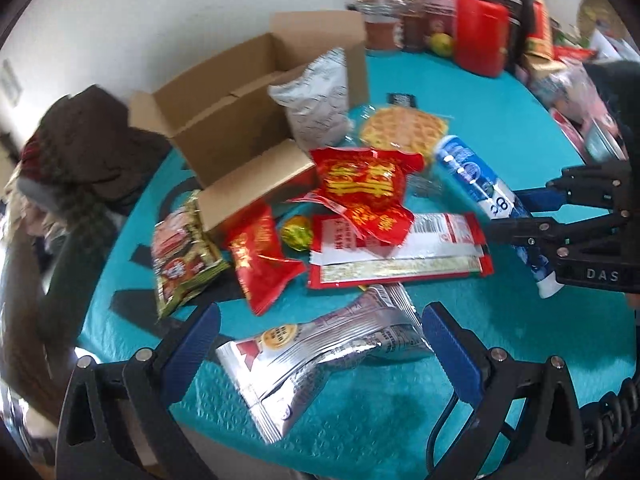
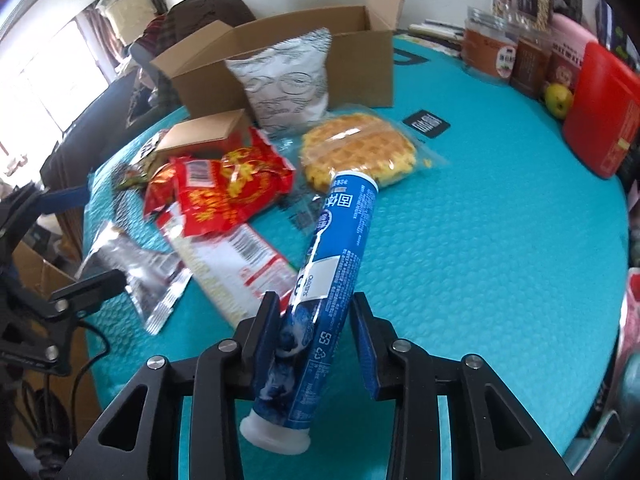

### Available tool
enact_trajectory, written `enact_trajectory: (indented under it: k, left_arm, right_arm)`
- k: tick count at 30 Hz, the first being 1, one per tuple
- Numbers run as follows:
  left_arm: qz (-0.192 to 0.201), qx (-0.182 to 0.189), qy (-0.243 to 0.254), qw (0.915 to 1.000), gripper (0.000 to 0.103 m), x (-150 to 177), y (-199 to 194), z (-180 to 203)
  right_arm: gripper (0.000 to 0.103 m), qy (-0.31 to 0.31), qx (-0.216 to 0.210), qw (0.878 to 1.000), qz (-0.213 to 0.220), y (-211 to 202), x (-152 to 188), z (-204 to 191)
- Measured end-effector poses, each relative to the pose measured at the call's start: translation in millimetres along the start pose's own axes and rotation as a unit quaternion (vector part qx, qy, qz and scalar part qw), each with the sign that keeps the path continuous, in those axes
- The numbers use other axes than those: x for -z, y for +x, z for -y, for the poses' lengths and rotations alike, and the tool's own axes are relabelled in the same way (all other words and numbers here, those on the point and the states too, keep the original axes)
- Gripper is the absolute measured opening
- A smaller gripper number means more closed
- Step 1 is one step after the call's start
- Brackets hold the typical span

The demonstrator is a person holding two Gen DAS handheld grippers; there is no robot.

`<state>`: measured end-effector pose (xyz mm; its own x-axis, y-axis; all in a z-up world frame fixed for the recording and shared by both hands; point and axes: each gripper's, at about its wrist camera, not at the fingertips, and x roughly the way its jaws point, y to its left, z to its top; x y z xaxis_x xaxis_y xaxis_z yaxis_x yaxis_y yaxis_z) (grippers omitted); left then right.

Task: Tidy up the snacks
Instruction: 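Lift the tube with the right gripper while the left gripper grasps the silver snack bar, then carry the silver bar and the tube over the cardboard box with both grippers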

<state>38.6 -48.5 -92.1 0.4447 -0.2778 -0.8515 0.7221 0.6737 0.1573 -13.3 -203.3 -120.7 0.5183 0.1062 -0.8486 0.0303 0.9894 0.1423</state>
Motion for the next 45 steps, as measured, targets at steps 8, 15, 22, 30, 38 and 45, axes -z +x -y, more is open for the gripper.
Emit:
enact_trajectory:
  k: [8, 15, 22, 30, 38, 45]
  left_arm:
    - [-0.047, 0.091, 0.008, 0.9947, 0.103, 3, 29, -22]
    - [-0.073, 0.126, -0.019, 0.9891, 0.103, 11, 42, -24]
    - [-0.08, 0.124, -0.053, 0.9876, 0.103, 21, 35, -15]
    - [-0.065, 0.102, -0.05, 0.9914, 0.103, 25, 12, -16]
    - [-0.076, 0.107, -0.087, 0.9875, 0.09, 40, 27, -20]
    - [-0.047, 0.056, -0.119, 0.9901, 0.043, 45, 18, -20]
  right_arm:
    - [0.028, -0.011, -0.002, 1.0, -0.022, 6, 1, -30]
    - [0.028, -0.023, 0.006, 0.999, -0.03, 11, -5, -35]
    - [0.028, -0.028, 0.002, 0.999, -0.033, 12, -6, -31]
    - [0.028, -0.027, -0.008, 0.999, -0.034, 12, -3, -32]
    - [0.029, -0.044, 0.003, 0.999, -0.029, 11, 2, -37]
    - [0.029, -0.041, 0.0, 0.998, -0.038, 19, 5, -35]
